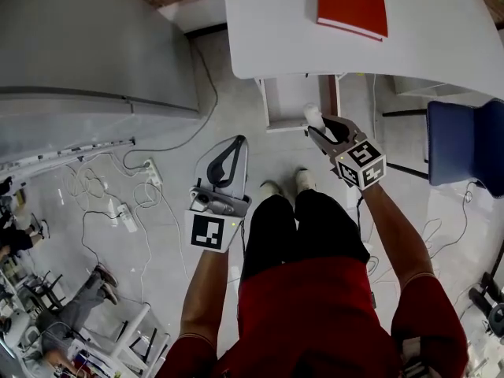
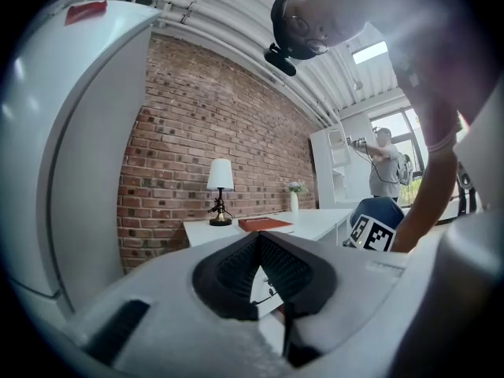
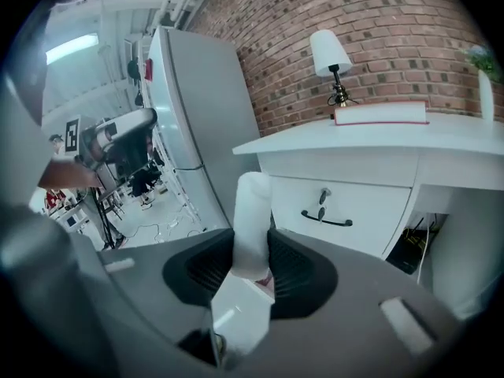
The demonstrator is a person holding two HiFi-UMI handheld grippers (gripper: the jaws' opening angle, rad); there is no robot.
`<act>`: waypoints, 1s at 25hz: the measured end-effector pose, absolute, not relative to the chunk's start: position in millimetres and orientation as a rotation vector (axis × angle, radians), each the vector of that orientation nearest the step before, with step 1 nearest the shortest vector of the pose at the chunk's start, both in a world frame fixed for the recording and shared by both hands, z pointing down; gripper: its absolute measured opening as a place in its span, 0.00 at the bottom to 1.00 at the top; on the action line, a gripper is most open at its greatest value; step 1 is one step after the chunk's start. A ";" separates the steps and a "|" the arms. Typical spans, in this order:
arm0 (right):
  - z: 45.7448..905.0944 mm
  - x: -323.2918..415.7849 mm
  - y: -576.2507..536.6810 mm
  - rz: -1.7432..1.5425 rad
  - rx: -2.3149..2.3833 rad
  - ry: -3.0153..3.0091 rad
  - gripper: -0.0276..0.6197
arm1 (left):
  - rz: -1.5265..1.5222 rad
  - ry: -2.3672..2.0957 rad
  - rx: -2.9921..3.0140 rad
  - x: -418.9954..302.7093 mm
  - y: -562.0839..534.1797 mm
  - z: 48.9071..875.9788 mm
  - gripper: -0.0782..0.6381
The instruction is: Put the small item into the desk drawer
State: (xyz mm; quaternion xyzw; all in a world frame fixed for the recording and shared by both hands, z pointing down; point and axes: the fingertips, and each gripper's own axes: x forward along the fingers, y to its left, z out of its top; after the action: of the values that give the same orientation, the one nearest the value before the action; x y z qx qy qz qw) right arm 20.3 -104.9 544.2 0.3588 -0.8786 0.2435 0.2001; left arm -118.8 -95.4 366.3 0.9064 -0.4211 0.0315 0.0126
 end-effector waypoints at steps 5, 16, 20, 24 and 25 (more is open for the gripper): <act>588.3 21.4 -124.1 0.651 0.959 -2.414 0.26 | 0.122 -1.299 2.827 -118.1 -116.6 406.2 0.12; 695.3 32.1 -166.2 0.608 0.863 -2.266 0.26 | 0.170 -1.312 2.757 -119.0 -164.5 497.6 0.12; 727.5 34.3 -180.1 0.646 0.847 -2.228 0.26 | 0.154 -1.333 2.740 -120.0 -176.1 514.6 0.12; 758.8 41.5 -197.2 0.727 0.875 -2.181 0.26 | 0.161 -1.334 2.719 -117.2 -186.5 532.1 0.12; 766.3 43.0 -201.1 0.754 0.890 -2.169 0.26 | 0.165 -1.333 2.714 -116.8 -188.5 536.4 0.12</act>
State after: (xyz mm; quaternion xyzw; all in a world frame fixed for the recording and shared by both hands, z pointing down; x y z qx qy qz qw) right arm 43.0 -201.1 766.3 0.3409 -0.8304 0.2887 0.3329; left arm -116.8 -188.5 536.4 0.8948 -0.4394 0.0545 0.0566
